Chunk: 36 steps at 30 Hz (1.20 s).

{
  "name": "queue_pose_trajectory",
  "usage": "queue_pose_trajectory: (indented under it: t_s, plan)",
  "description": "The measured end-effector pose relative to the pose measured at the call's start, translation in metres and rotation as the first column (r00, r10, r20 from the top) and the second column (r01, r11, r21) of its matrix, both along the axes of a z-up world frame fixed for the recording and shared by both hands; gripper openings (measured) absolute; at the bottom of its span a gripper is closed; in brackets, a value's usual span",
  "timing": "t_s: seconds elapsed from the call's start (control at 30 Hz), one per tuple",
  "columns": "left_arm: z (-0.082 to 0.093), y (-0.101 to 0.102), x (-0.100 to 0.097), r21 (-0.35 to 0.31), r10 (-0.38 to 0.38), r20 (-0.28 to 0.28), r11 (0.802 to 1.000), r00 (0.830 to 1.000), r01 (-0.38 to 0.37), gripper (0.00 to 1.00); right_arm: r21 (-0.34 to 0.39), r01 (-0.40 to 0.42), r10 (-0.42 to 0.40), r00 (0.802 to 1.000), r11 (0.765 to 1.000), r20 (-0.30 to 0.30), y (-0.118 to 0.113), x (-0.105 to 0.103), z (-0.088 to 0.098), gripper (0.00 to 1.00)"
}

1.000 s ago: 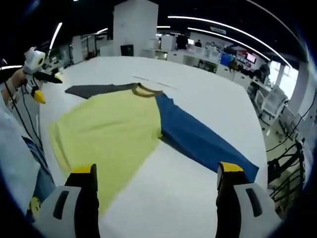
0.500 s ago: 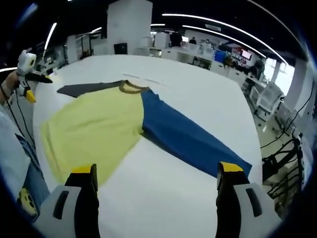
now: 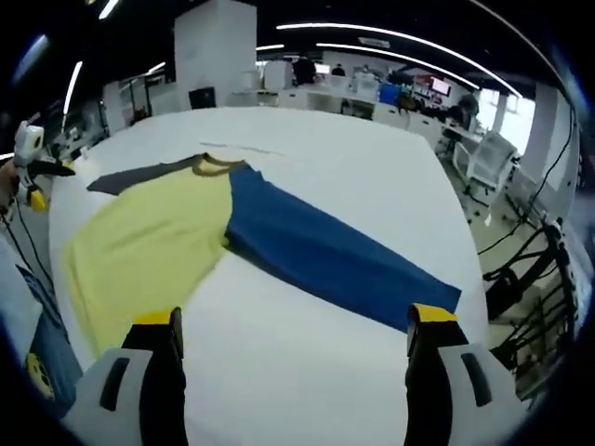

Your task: Fold the garment on the visible template until the final outline fits inside the template.

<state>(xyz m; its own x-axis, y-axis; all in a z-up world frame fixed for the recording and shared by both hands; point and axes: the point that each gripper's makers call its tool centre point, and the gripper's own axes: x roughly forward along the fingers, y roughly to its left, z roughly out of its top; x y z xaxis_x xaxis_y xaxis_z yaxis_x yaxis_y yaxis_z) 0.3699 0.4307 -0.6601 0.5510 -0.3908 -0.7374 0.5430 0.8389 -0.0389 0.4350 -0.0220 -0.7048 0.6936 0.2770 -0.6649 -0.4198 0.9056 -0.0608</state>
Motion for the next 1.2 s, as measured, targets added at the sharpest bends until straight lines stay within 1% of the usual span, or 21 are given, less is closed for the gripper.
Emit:
queue_pose_trajectory:
  t_s: [0.07, 0.1, 0.17, 0.3, 0.43, 0.5, 0.53, 0.57, 0.73, 0.93, 0.97, 1.0, 1.1, 1.2]
  plan:
    - [0.001, 0.0, 0.001, 0.0, -0.003, 0.001, 1.0, 1.0, 0.003, 0.99, -0.002, 0.011, -0.011, 1.0, 1.0, -0.003, -0.004, 0.001, -0.001, 1.0]
    - [0.002, 0.0, 0.002, -0.002, -0.004, 0.003, 1.0, 1.0, 0.004, 0.99, -0.007, 0.025, -0.025, 1.0, 1.0, -0.009, -0.011, 0.001, -0.003, 1.0]
    - [0.004, 0.0, 0.005, -0.004, -0.008, 0.018, 1.0, 1.0, 0.009, 0.99, -0.011, 0.044, -0.044, 0.999, 0.999, -0.009, -0.019, 0.003, -0.005, 1.0]
    - [0.003, -0.001, 0.007, -0.003, -0.01, 0.013, 1.0, 1.0, 0.01, 0.99, -0.008, 0.074, -0.074, 0.997, 0.997, -0.023, -0.03, 0.004, -0.009, 1.0]
    - [0.003, -0.004, 0.007, -0.006, -0.012, 0.011, 1.0, 1.0, 0.012, 0.99, 0.003, 0.098, -0.098, 0.995, 0.995, -0.034, -0.038, 0.004, -0.013, 0.99]
    - [0.003, -0.005, 0.007, -0.008, -0.016, 0.011, 1.0, 1.0, 0.016, 0.99, 0.008, 0.106, -0.106, 0.993, 0.994, -0.044, -0.041, 0.005, -0.015, 0.95]
    - [0.003, -0.005, 0.006, -0.005, -0.018, 0.009, 1.0, 1.0, 0.018, 0.99, 0.005, 0.109, -0.108, 0.993, 0.994, -0.05, -0.043, 0.005, -0.017, 0.94]
    - [0.002, -0.005, 0.006, -0.003, -0.018, 0.01, 1.0, 1.0, 0.018, 0.99, -0.001, 0.11, -0.11, 0.993, 0.994, -0.05, -0.045, 0.005, -0.017, 0.96]
    - [0.001, -0.006, 0.005, -0.01, -0.003, 0.009, 1.0, 1.0, 0.003, 0.99, 0.007, 0.125, -0.124, 0.991, 0.992, -0.041, -0.052, 0.012, -0.014, 0.95]
    - [0.002, -0.002, 0.001, -0.006, 0.012, 0.007, 1.0, 1.0, -0.012, 0.99, -0.015, 0.138, -0.139, 0.989, 0.99, -0.042, -0.068, 0.022, -0.015, 0.95]
    - [0.002, -0.001, 0.001, -0.007, 0.014, 0.007, 1.0, 1.0, -0.014, 0.99, -0.017, 0.145, -0.146, 0.988, 0.989, -0.041, -0.075, 0.027, -0.015, 0.95]
    - [0.003, -0.001, 0.001, -0.006, 0.02, 0.008, 1.0, 1.0, -0.02, 0.99, -0.019, 0.148, -0.148, 0.988, 0.989, -0.04, -0.077, 0.028, -0.015, 0.95]
    - [0.003, -0.001, 0.0, -0.005, 0.024, 0.006, 1.0, 1.0, -0.024, 0.99, -0.018, 0.165, -0.165, 0.986, 0.986, -0.028, -0.084, 0.033, -0.013, 0.92]
    - [0.002, -0.001, 0.0, -0.002, 0.024, 0.004, 1.0, 1.0, -0.024, 0.99, -0.012, 0.173, -0.173, 0.984, 0.985, -0.034, -0.09, 0.037, -0.015, 0.91]
